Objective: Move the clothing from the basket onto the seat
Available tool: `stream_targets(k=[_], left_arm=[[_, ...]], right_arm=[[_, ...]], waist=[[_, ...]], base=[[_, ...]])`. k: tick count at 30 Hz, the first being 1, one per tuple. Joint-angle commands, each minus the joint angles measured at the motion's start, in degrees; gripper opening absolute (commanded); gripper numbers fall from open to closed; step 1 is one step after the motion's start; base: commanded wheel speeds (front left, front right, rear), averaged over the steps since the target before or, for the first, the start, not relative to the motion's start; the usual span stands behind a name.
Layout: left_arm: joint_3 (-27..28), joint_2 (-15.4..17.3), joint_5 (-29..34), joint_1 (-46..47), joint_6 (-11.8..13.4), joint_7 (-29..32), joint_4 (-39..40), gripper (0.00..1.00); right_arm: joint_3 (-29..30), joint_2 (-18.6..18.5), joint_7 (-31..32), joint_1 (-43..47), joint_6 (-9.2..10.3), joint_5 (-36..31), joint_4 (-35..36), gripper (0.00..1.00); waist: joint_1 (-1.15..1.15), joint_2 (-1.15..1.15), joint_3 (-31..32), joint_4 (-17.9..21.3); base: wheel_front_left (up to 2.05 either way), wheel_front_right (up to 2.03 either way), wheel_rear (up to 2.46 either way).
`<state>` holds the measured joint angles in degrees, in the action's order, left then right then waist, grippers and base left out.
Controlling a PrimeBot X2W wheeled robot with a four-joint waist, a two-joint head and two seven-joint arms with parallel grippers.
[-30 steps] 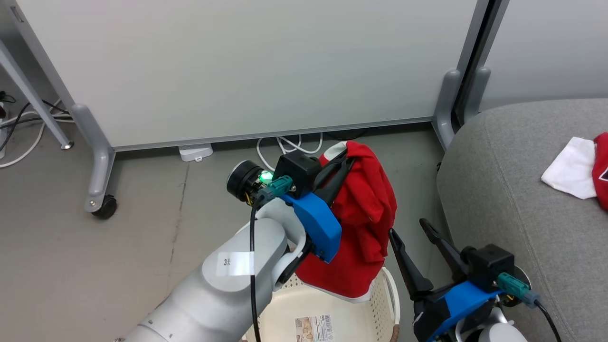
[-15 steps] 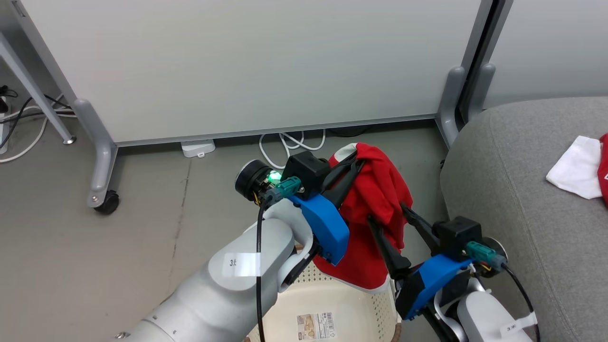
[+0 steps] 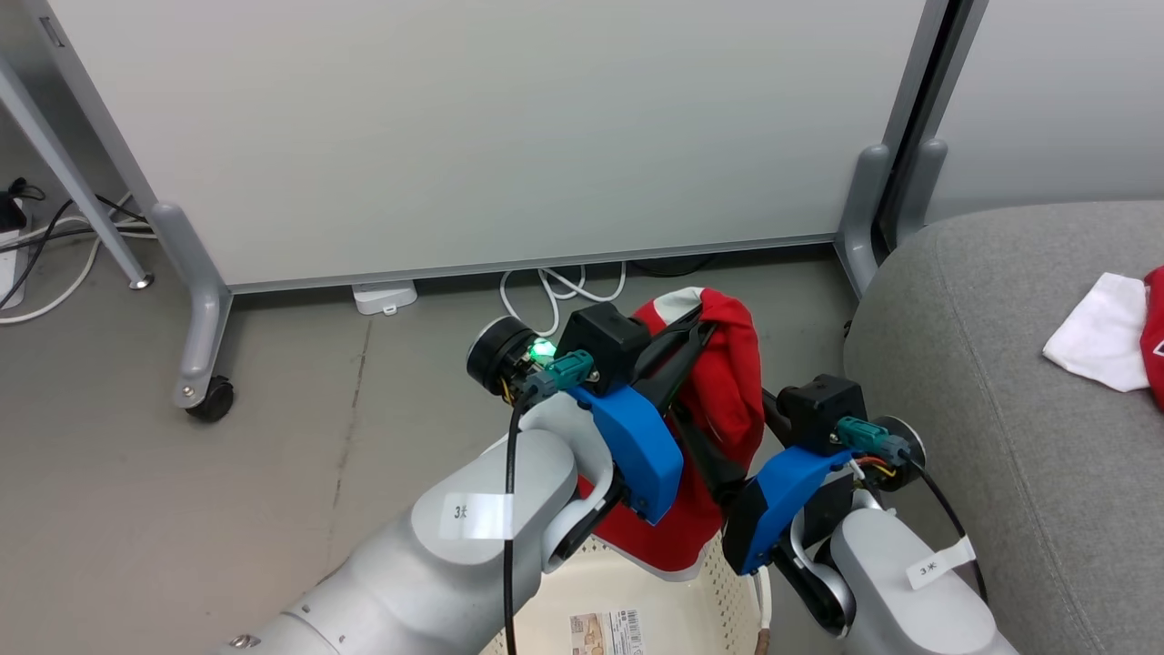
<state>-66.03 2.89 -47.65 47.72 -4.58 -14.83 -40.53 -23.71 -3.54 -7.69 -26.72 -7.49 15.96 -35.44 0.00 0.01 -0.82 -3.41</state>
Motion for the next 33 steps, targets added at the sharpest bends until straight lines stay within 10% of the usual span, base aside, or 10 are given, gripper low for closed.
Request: stream_targets(k=[1,2,4,5,33], left_arm=[[-0.5,0.0,-0.5,0.7,0.2,-0.4,0.2,0.0],[-0.6,0.0,-0.7,0.7,0.3,-0.4,0.2,0.0],[-0.9,0.0,-1.1,0.7,0.3,-0.4,0.2,0.0],[-1.1,0.0,-1.2,0.8,0.4,-0.4,0.2,0.0],[-1.2,0.0,-2.7,0.4,0.8,-0.5,-1.2,0.08]], right_arm=[[-0.9,0.3,-0.7,-1.4,-0.01,0.9,-1.3,1.0],[-1.4,0.4,-0.9,-1.8,-0.01,1.6,-2.1,1.0],[-2.4,0.5,-1.6,-2.8,-0.02,2.7,-3.6,0.15],[-2.8,0.5,-2.1,-3.2,-0.02,3.1,-4.2,0.0],[-6.1,0.7,-6.5,-6.6,-0.02,7.9,-12.0,0.0]], waist=[[0.0,-0.01,0.3,-0.1],[0.0,-0.01,0.4,-0.1],[0.0,-0.01,0.5,-0.1],[0.0,-0.01,0.6,-0.1],[0.0,-0.01,0.9,1.0]], base=[[0.0,0.0,0.0],[0.0,0.0,0.0],[0.0,0.0,0.0],[0.0,0.0,0.0],[0.0,0.0,0.0]])
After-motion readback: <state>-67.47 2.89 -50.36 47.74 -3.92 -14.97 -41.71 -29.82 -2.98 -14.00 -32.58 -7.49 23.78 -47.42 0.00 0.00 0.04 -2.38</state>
